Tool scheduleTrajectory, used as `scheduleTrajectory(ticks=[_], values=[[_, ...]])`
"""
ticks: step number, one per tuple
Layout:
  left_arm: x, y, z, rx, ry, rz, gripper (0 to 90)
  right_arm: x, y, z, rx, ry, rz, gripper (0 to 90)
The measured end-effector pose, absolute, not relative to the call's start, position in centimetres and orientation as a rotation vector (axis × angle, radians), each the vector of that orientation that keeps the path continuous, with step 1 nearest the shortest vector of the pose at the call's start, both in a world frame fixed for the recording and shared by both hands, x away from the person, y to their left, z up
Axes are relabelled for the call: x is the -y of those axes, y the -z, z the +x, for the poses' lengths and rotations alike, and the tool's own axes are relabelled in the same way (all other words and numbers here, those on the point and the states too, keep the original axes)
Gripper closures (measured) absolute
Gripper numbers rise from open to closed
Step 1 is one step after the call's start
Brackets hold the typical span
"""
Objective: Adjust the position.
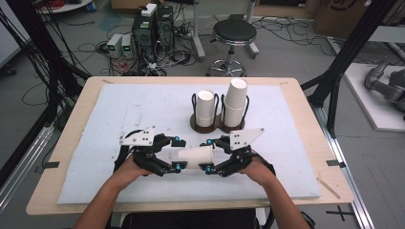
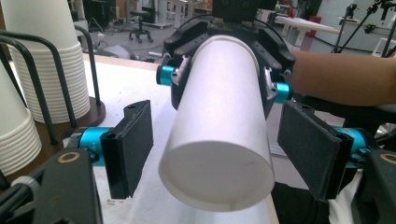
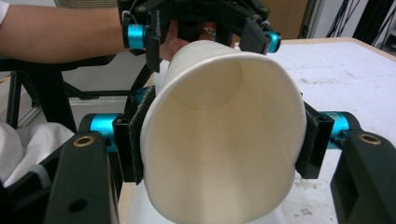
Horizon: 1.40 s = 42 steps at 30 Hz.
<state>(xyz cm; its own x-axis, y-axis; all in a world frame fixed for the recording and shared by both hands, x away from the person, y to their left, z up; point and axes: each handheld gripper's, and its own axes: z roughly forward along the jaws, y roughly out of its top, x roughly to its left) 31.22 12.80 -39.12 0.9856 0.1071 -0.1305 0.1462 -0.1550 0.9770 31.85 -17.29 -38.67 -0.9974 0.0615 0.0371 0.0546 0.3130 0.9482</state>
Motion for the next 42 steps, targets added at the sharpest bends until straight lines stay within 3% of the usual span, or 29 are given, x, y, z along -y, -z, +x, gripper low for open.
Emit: scheduleTrajectory(ticks=[5,8,11,16,17,24,25,34,37,42], values=[[-12.4,39.6,31.4,-0.185,0.038,1.757,27.0,17.2,38.7,32.0,-2.563,-1.832,0.106,36.7],[-12.4,39.7,31.4,-0.152,0.054,1.762,35.5,17.2,38.7,31.9,-2.568,-1.831,0.102,37.6],[-12.5,39.7,31.4,-0.142,0.073,1.756,36.6,17.3,38.6,31.9,-2.57,-1.841,0.1,37.5],[-12.9,39.4,31.5,-0.147,0.073,1.706,36.1,17.1,38.6,31.8,-2.534,-1.882,0.172,19.5],[-13.0,39.4,31.5,-0.147,0.072,1.698,36.1,17.1,38.6,31.8,-2.542,-1.892,0.195,19.4],[-13.4,39.2,31.5,-0.152,0.068,1.661,36.1,17.0,38.7,31.8,-2.543,-1.895,0.209,20.4],[-13.4,39.3,31.5,-0.15,0.069,1.67,36.1,17.1,38.6,31.9,-2.539,-1.901,0.19,26.8],[-12.8,39.6,31.4,-0.17,0.075,1.701,35.5,17.5,38.4,31.9,-2.541,-1.885,0.157,33.5],[-12.9,39.6,31.5,-0.193,0.064,1.709,29.9,17.6,38.4,31.9,-2.544,-1.882,0.162,33.9],[-12.6,39.8,31.4,-0.198,0.054,1.741,27.9,17.6,38.3,32.0,-2.554,-1.868,0.163,34.6]])
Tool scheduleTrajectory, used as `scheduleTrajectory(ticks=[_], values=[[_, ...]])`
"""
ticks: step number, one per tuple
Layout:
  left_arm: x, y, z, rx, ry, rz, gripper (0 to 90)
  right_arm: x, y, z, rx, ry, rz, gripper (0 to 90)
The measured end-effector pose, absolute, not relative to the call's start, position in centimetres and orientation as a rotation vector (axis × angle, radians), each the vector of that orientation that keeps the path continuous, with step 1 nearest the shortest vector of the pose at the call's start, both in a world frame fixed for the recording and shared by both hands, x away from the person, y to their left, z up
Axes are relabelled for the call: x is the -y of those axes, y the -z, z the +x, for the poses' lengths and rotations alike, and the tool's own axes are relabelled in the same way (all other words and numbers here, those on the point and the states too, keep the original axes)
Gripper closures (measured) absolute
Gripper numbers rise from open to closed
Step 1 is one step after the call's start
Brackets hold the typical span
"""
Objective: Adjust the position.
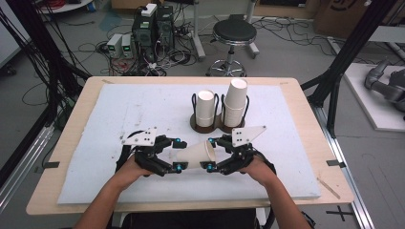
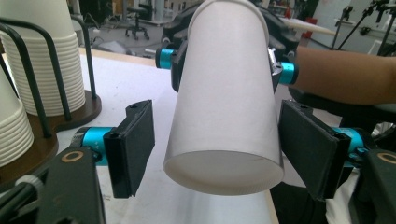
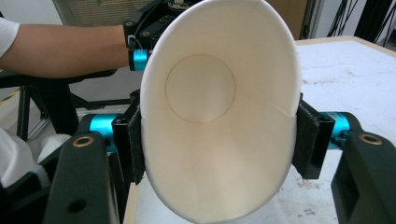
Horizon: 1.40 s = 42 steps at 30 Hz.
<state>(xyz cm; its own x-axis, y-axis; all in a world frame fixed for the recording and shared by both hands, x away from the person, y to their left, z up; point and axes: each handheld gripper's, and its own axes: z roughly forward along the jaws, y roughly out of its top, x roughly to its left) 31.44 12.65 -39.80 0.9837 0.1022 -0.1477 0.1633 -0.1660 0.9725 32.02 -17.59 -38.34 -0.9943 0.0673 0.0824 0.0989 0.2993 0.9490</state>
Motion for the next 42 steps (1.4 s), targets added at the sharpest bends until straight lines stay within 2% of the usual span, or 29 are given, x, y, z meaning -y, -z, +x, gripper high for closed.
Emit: scheduleTrajectory(ticks=[6,11,21,32,35,38,40,42], values=[[-12.39,39.99,31.39,-0.175,0.065,1.75,34.6,17.45,38.22,32.09,2.52,1.818,-0.158,35.4],[-12.42,39.99,31.36,-0.165,0.069,1.75,35.4,17.44,38.22,32.07,2.515,1.821,-0.158,35.1],[-12.8,39.71,31.41,-0.168,0.048,1.701,35.2,17.31,38.26,32.07,2.479,1.848,-0.238,22.4],[-12.31,40.08,31.35,-0.184,0.069,1.732,34.9,17.72,37.98,32.12,2.485,1.865,-0.186,33.3],[-12.14,40.18,31.38,-0.21,0.051,1.752,28.4,17.7,38.03,32.14,2.49,1.847,-0.193,34.5],[-12.02,40.19,31.36,-0.214,0.046,1.765,26.5,17.69,38.03,32.1,2.497,1.833,-0.196,34.9],[-11.96,40.21,31.32,-0.213,0.046,1.767,27.5,17.67,37.97,32.11,2.502,1.826,-0.198,34.9],[-11.91,40.23,31.25,-0.173,0.058,1.776,34.6,17.59,37.88,32.09,2.506,1.823,-0.191,35.2]])
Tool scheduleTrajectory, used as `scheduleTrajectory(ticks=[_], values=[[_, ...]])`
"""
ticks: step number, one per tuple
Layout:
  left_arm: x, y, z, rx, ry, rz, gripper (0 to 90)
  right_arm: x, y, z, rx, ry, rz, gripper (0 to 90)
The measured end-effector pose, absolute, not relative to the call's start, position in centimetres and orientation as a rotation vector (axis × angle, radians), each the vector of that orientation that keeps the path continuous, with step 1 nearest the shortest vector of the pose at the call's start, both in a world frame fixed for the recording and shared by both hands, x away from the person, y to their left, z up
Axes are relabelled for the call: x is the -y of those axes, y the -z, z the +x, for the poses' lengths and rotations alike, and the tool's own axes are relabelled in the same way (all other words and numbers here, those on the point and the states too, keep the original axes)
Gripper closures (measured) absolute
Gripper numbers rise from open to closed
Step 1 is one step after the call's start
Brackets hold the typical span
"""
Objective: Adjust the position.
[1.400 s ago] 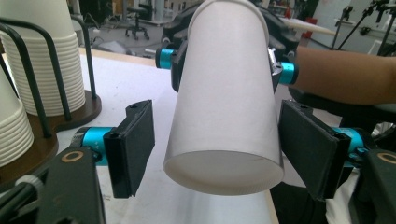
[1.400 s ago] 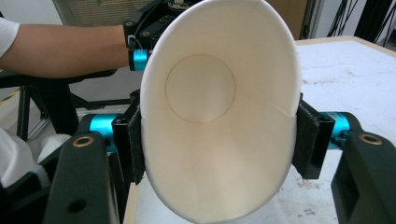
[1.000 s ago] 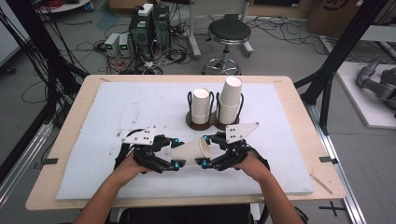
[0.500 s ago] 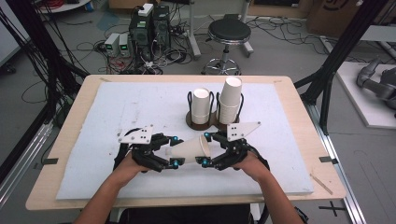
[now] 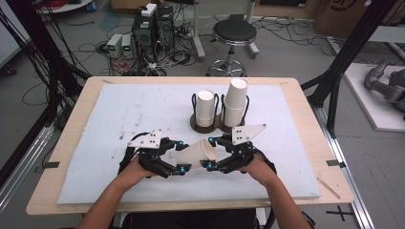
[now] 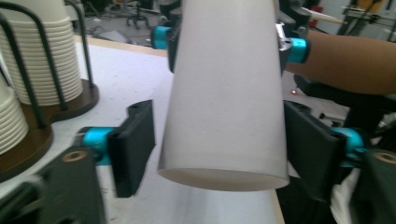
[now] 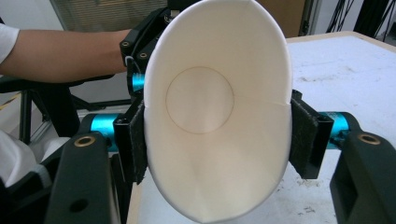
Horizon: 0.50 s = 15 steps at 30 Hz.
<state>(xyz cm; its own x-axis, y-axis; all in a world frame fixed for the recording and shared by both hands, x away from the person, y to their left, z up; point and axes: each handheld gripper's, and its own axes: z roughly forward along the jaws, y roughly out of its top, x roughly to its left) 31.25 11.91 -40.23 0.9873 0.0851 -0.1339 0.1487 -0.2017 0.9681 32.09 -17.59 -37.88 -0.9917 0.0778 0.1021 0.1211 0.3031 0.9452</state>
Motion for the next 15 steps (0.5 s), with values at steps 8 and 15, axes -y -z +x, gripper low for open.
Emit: scheduleTrajectory(ticks=[8,15], values=[[-12.15,40.0,31.25,-0.151,0.063,1.728,35.8,17.6,37.71,32.07,2.432,1.873,-0.231,25.8],[-12.5,39.76,31.28,-0.15,0.061,1.693,35.8,17.5,37.73,31.95,2.382,1.924,-0.267,23.4]])
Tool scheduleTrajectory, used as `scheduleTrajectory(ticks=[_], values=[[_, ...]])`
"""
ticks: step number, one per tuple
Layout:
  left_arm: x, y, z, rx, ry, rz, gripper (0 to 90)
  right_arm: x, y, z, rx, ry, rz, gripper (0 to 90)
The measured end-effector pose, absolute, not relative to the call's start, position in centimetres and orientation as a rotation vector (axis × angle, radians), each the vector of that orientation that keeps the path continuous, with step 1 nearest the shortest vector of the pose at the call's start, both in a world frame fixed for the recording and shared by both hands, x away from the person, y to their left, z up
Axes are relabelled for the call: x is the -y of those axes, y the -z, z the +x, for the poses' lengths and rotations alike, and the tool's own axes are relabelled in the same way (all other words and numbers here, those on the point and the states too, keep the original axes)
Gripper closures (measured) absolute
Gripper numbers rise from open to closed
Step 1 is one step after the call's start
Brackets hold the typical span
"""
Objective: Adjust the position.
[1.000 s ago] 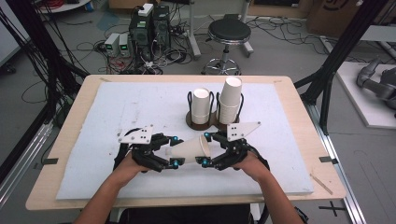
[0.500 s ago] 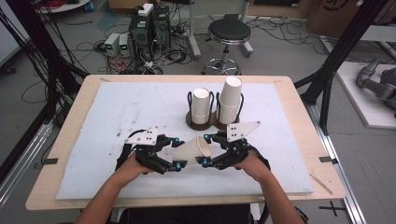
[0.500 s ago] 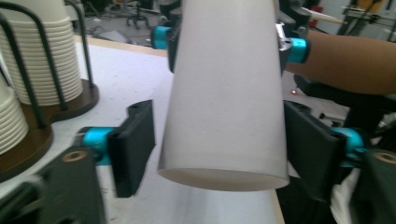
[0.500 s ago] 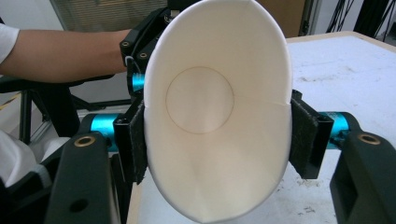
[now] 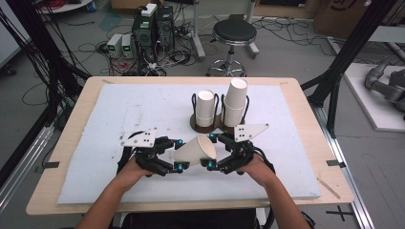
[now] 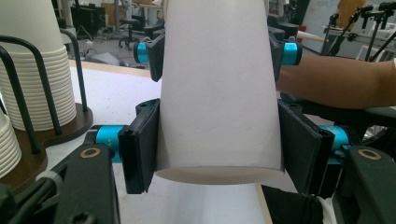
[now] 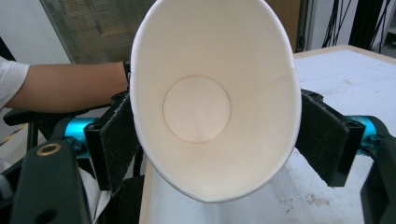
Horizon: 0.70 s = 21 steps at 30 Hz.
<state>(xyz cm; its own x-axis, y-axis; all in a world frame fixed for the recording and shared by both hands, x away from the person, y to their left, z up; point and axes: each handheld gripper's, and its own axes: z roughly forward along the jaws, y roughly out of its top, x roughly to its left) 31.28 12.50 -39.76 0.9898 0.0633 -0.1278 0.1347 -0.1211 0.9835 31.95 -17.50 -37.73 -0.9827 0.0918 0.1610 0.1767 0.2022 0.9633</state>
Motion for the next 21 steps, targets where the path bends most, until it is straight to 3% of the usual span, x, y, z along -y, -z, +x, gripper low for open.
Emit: scheduleTrajectory(ticks=[1,5,13,17,21], values=[[-12.4,39.82,31.23,-0.145,0.064,1.695,35.9,17.52,37.68,31.91,2.383,1.925,-0.256,29.0],[-12.18,39.92,31.16,-0.145,0.064,1.712,36.1,17.65,37.61,31.94,2.387,1.927,-0.222,32.7],[-12.08,39.68,31.22,-0.198,0.068,1.719,29.1,17.88,37.57,32.06,2.428,1.892,-0.215,34.0],[-12.0,39.68,31.18,-0.193,0.066,1.726,29.3,17.86,37.64,32.19,2.44,1.883,-0.216,34.3],[-11.92,39.8,31.15,-0.177,0.06,1.743,35.7,17.68,37.66,32.13,2.445,1.863,-0.209,34.4]])
